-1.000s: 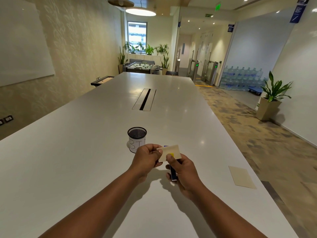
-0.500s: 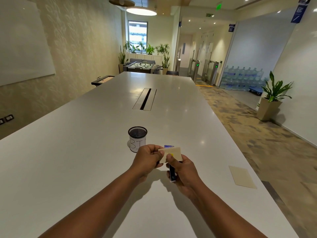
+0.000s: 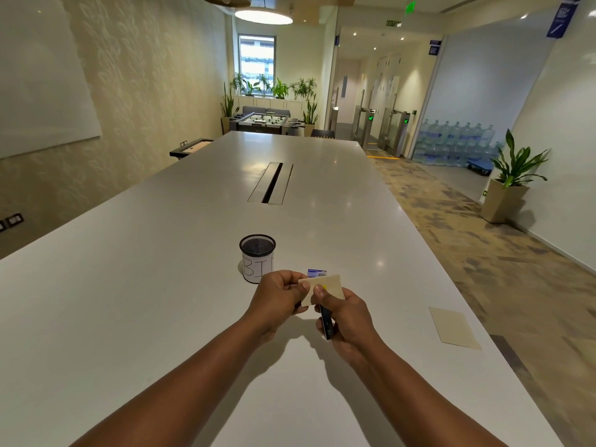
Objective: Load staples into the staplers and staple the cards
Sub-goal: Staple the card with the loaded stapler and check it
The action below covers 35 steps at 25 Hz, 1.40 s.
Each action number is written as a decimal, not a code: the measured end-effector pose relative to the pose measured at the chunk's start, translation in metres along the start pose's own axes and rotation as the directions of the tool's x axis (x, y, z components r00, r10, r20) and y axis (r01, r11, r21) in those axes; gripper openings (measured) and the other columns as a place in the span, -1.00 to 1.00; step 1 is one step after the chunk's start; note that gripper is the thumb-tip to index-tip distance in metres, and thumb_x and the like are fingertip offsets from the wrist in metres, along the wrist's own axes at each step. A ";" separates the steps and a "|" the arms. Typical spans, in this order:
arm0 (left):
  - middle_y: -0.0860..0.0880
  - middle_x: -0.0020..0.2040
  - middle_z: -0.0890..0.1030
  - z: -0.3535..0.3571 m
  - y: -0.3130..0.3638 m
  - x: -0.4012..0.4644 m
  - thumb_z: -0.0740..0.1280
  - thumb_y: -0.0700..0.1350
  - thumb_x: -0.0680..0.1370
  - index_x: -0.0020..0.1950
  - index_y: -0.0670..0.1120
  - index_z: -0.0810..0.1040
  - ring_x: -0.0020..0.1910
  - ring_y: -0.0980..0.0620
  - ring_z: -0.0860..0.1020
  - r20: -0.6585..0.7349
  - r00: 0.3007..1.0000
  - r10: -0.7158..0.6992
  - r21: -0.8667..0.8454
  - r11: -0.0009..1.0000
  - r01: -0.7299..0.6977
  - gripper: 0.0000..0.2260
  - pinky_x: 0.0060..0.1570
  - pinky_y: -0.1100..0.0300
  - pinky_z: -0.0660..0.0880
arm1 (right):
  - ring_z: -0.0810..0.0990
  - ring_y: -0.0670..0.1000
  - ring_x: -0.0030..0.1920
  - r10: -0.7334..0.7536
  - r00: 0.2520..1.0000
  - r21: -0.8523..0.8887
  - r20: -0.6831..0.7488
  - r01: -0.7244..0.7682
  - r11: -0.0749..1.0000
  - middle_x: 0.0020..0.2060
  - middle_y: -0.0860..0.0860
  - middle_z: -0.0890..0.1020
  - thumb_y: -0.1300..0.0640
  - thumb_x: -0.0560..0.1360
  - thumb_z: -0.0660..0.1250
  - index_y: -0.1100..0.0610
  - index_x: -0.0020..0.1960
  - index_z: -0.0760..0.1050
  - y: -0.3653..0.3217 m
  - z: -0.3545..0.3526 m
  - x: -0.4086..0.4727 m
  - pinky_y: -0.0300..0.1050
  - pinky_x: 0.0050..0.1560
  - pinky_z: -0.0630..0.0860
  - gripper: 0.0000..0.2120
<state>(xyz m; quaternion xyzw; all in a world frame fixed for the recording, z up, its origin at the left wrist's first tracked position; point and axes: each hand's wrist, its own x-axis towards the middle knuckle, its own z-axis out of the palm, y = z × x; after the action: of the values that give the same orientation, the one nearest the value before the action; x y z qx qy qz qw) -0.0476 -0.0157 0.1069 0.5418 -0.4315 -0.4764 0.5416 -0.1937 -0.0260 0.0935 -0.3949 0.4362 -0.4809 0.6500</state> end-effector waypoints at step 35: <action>-0.15 -0.07 0.67 0.009 -0.065 0.056 0.36 -0.25 0.62 0.00 -0.13 0.62 -0.17 -0.05 0.64 -0.132 0.960 -0.247 -0.155 0.962 0.226 -0.93 -0.34 0.20 0.64 | 0.49 -0.12 -0.26 -0.311 0.950 -0.884 -0.018 0.130 0.449 -0.20 -0.08 0.50 -0.03 0.33 0.47 -0.02 -0.17 0.41 0.026 -0.081 0.044 -0.22 -0.31 0.33 -0.75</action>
<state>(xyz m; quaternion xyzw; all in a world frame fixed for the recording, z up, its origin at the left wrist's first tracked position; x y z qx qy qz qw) -0.0499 -0.0701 0.0399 0.5849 -0.2873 -0.5246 0.5478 -0.2560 -0.0705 0.0358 -0.6788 0.6201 -0.3049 0.2483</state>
